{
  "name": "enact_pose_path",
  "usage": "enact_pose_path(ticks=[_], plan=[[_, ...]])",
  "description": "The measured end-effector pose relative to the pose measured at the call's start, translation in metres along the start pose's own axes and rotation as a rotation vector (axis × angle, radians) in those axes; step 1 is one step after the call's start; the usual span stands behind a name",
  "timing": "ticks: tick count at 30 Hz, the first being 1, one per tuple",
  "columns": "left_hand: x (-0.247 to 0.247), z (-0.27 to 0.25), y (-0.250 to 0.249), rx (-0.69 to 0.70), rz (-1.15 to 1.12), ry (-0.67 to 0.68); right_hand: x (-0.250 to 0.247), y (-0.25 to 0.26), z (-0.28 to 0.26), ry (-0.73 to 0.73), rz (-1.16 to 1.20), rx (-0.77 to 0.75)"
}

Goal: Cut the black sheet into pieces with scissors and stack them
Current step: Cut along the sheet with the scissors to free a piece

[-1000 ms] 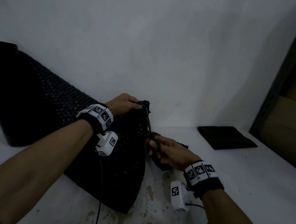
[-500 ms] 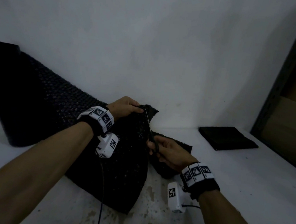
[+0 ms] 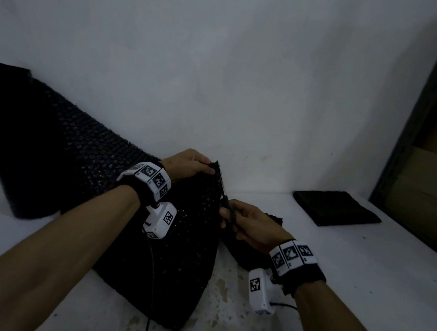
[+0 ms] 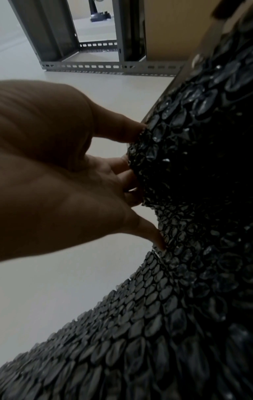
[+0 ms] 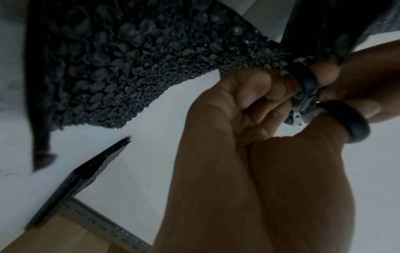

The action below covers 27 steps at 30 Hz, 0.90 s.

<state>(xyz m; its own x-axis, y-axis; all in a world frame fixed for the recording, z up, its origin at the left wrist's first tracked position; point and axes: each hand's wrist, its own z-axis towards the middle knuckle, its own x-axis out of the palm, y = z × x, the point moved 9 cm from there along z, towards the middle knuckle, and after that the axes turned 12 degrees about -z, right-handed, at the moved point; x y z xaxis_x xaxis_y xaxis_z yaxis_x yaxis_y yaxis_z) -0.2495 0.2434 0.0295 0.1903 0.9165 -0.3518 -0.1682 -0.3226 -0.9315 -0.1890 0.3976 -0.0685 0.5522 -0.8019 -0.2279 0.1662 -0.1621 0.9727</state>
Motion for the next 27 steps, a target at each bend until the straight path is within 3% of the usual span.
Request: enact_pose_path(ticks=[27], plan=[[-0.001, 0.003, 0.029, -0.053, -0.127, -0.042, 0.003, -0.002, 0.009, -0.002, 0.038, 0.018]])
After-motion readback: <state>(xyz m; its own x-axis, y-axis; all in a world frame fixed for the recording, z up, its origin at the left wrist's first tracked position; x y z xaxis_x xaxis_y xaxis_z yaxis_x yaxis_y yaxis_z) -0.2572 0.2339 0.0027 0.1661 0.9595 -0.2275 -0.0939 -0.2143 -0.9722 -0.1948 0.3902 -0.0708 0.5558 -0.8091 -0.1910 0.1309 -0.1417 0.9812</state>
